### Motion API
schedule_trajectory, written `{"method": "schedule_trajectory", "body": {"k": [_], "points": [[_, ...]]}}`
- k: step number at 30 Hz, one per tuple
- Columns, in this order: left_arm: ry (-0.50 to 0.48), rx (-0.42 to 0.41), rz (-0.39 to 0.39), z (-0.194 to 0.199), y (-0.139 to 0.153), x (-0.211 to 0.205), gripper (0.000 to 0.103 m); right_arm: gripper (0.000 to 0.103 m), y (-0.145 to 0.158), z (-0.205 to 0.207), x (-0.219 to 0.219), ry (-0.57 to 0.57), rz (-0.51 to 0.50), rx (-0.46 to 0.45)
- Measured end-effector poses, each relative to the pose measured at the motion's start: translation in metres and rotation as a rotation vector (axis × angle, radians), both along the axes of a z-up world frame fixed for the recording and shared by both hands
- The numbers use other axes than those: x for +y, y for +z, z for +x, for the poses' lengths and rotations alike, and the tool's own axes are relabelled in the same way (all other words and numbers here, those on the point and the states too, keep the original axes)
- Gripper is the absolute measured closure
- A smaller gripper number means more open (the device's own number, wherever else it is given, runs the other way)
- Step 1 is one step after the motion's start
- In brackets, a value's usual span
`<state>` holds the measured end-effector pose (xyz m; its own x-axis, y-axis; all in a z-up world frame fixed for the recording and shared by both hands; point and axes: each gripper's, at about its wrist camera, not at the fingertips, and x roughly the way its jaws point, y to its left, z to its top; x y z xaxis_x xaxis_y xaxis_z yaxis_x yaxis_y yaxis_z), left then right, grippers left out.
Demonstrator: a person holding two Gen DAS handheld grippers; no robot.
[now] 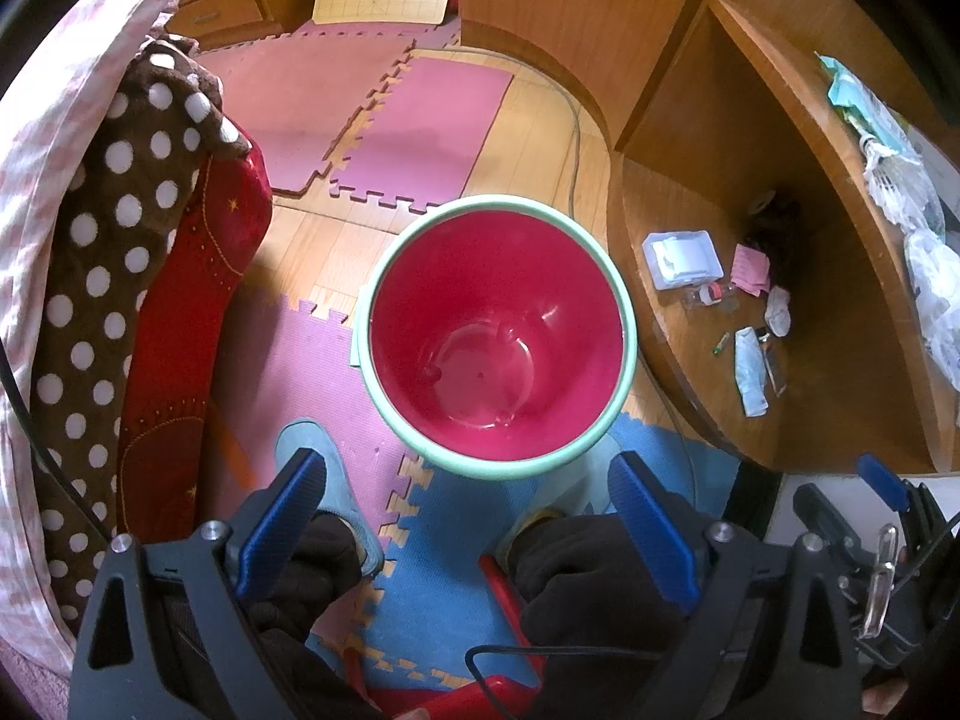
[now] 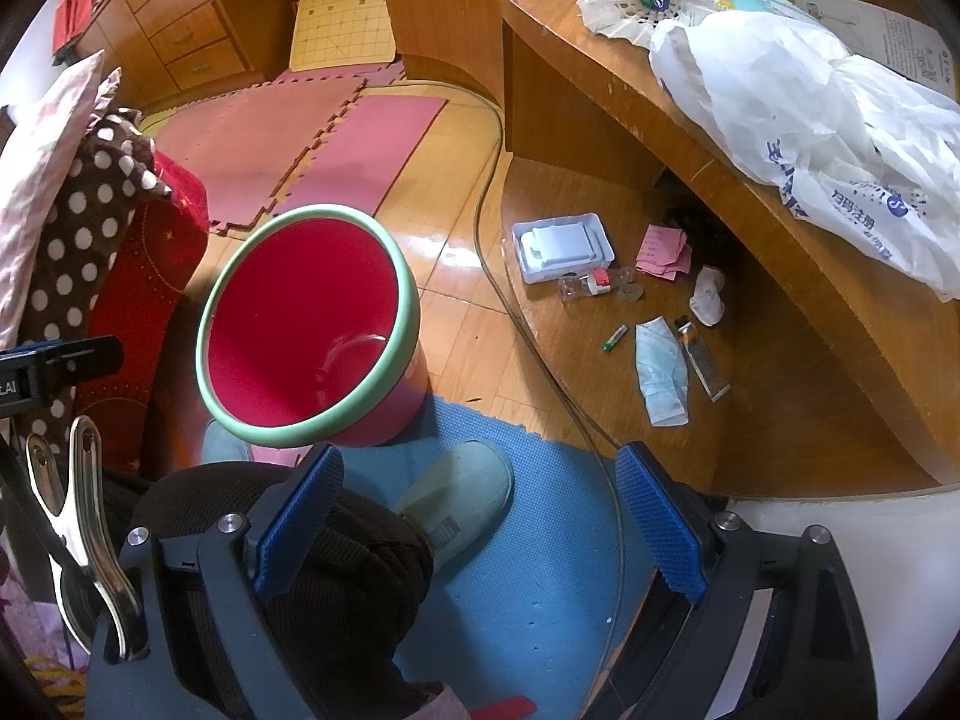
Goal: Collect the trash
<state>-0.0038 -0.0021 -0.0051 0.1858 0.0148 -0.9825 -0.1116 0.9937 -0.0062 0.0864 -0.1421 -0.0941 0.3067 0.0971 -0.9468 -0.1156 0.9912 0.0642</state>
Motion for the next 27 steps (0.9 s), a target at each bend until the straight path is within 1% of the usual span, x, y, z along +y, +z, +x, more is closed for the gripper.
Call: {"method": "schedule_trajectory", "body": {"k": [4, 21, 27], "points": [[0.001, 0.001, 0.0, 0.001, 0.0, 0.0, 0.005, 0.009, 0.0, 0.001, 0.0, 0.0, 0.001, 0.002], [0.007, 0.034, 0.002, 0.003, -0.014, 0.005, 0.005, 0.009, -0.002, 0.003, 0.0, -0.001, 0.002, 0.005], [0.006, 0.033, 0.001, 0.004, -0.015, 0.005, 0.005, 0.009, -0.008, -0.003, 0.001, 0.0, 0.002, 0.007]]}}
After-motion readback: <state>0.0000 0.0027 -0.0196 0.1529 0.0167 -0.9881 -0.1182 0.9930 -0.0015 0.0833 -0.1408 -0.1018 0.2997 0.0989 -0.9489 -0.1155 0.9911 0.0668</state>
